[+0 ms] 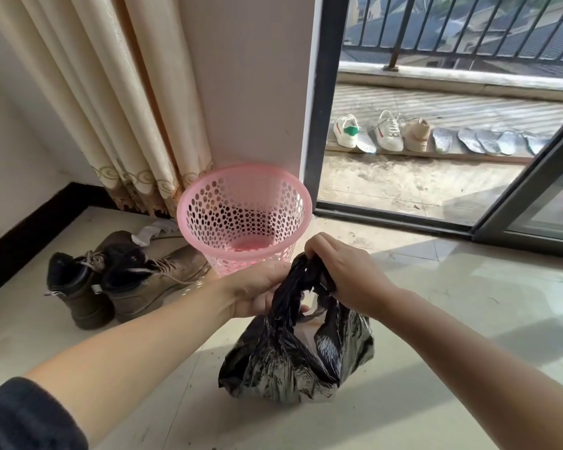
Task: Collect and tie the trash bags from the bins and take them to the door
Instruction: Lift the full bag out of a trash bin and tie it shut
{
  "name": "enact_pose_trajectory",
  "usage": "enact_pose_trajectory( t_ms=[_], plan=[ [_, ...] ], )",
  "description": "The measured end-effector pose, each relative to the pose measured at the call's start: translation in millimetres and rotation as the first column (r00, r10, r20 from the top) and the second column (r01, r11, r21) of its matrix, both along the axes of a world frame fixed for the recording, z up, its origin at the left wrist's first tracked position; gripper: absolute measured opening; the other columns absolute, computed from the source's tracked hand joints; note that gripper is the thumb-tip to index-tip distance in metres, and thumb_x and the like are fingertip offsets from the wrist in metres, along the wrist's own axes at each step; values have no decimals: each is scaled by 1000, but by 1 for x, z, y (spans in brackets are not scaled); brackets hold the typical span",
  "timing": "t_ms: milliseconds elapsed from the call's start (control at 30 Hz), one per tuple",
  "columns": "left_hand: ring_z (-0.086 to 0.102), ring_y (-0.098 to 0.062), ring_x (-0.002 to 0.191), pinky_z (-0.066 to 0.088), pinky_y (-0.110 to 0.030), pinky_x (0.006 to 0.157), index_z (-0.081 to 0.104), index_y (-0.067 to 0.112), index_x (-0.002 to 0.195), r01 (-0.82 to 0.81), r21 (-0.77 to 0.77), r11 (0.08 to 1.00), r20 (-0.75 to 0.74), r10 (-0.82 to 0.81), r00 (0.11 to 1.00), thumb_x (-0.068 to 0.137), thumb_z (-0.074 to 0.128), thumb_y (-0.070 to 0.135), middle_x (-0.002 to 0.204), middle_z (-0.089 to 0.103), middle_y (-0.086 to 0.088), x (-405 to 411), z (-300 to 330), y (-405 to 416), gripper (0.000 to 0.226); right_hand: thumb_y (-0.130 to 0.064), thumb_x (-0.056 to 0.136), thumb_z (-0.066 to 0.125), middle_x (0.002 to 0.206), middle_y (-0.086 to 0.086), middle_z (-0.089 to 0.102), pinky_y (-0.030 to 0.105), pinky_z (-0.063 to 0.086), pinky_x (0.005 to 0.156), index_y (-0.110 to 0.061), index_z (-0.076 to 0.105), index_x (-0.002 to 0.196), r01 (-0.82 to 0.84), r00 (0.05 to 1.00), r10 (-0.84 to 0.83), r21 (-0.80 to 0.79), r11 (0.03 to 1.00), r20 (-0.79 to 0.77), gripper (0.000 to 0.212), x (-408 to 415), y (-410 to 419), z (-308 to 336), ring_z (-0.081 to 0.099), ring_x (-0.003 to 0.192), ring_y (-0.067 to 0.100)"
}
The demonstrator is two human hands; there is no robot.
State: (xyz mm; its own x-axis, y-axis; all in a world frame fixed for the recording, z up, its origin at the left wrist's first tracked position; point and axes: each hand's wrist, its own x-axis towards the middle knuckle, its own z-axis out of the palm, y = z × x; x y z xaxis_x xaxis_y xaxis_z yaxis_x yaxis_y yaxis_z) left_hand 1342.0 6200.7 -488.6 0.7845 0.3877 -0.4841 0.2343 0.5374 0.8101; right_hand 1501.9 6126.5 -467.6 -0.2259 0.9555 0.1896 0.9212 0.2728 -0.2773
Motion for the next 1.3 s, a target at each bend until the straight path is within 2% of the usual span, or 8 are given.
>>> enact_pose_trajectory(
  t_ms=[133,233,500,667,867,1033,1167,1300],
  plan=[
    [53,-12,54,48,-23,58,49,14,69,27,439,898,-289,112,951,92,55,15,58,51,0,5,-11,10,24,-13,93,47,132,5,54,32,46,75,-16,30,140,109,992,-103,-82,991,74,50,12,2,-19,58,101,25],
    [31,-15,57,27,-25,51,25,19,61,401,649,646,-589,94,802,88,56,19,60,29,1,-13,-33,24,41,-19,97,36,138,2,49,38,37,104,-21,21,146,280,959,-264,-177,944,106,52,38,-2,-41,45,126,23],
    [46,-24,80,29,-29,55,49,7,93,706,466,534,-876,166,452,86,53,17,89,48,-9,-83,-76,35,13,-15,94,29,109,1,65,29,40,70,-21,49,102,573,766,-239,-464,676,597,23,108,-54,-102,63,98,24],
    [53,-31,115,45,-33,80,36,-2,134,723,363,588,-929,170,328,92,49,22,133,50,-18,-105,-94,35,51,-13,94,29,97,-3,60,26,39,68,-23,54,111,590,747,-185,-509,627,639,32,120,-72,-118,61,93,23],
    [58,-31,108,50,-33,73,40,6,127,790,288,542,-957,175,229,95,42,24,129,52,-15,-117,-97,35,36,-14,96,28,91,-2,58,25,36,68,-25,55,107,610,768,-242,-565,555,593,31,123,-75,-125,60,92,24],
    [60,-28,101,45,-32,77,57,16,104,597,646,475,-762,368,532,85,45,9,108,65,-7,-102,-74,48,23,-31,99,41,57,5,51,25,43,51,-9,52,72,608,505,-853,-649,458,-128,36,123,-51,-114,54,54,23],
    [59,-17,81,44,-29,72,58,21,89,268,853,449,-424,294,857,83,47,-4,87,64,-2,-53,-32,35,28,-27,95,52,73,6,68,39,55,75,-11,63,74,498,354,-685,-491,715,-637,28,84,-11,-71,66,77,25],
    [59,-18,63,47,-19,57,52,24,117,88,786,612,-221,144,965,85,51,-2,87,60,-5,-2,3,3,41,-26,96,50,89,8,74,31,56,78,-9,66,92,119,291,-539,-529,840,-791,24,22,17,-25,70,91,25]
  ],
)
